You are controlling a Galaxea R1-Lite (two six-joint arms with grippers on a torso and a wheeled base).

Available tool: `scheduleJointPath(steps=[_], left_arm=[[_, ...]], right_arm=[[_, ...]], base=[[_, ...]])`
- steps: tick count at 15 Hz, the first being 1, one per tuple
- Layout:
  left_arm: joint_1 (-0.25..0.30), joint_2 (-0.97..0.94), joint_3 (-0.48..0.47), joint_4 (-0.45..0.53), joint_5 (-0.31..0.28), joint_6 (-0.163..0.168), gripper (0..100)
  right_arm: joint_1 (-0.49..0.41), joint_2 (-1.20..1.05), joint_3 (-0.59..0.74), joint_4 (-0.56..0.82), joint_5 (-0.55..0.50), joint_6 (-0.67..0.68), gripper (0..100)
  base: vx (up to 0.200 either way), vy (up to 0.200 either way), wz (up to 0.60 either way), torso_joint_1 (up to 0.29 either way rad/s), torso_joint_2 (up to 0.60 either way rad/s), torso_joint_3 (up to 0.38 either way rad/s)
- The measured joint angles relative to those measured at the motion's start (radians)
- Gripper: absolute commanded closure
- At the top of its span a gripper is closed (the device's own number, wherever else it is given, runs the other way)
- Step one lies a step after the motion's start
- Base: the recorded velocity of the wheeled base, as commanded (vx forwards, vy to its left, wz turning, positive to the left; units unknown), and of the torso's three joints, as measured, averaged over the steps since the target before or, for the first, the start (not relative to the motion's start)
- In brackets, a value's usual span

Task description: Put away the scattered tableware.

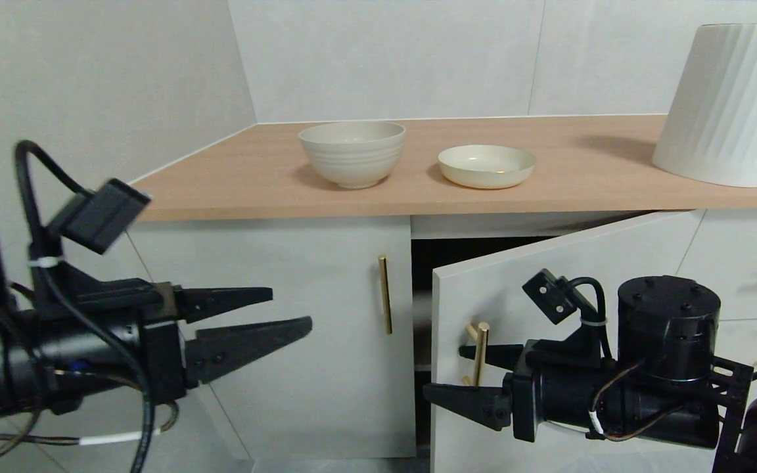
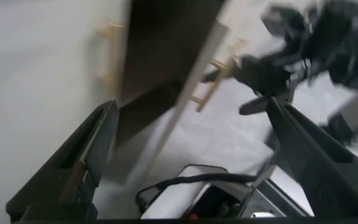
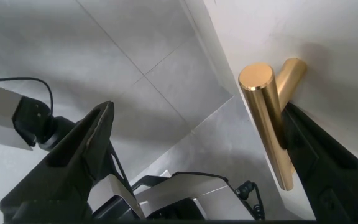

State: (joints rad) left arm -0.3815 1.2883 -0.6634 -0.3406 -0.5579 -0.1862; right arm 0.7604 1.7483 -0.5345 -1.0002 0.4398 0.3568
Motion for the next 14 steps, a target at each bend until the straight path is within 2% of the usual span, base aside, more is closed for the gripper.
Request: scheduleJointPath(steps=[2,3,8,11,14], left_arm=[[-0.039,0.084,0.057,-0.123,-0.001,-0.002,0],[-0.049,0.130,0.077,-0.177,0.000,-0.002,100],[-0.077,0.339,0.092,-0.403,0.002,-0.003,100],[-0.097,0.497,0.084,-0.654,0.003,-0.013,100],[-0.163,0.663,0.067,-0.915,0.004,-0.044,100]], right_arm=[[0.001,0.000,0.000,0.000,0.000,0.000,0],[0.001,0.000,0.000,0.000,0.000,0.000,0],[0.001,0.000,-0.001,0.000,0.000,0.000,0],[0.002,0.000,-0.001,0.000,0.001,0.000,0],[0.004,0.000,0.001,0.000,0.000,0.001,0]], base=[[0.000,0.000,0.00,0.000,0.00,0.000],[0.000,0.000,0.00,0.000,0.00,0.000],[0.000,0.000,0.00,0.000,0.00,0.000],[0.000,0.000,0.00,0.000,0.00,0.000],[0.000,0.000,0.00,0.000,0.00,0.000]])
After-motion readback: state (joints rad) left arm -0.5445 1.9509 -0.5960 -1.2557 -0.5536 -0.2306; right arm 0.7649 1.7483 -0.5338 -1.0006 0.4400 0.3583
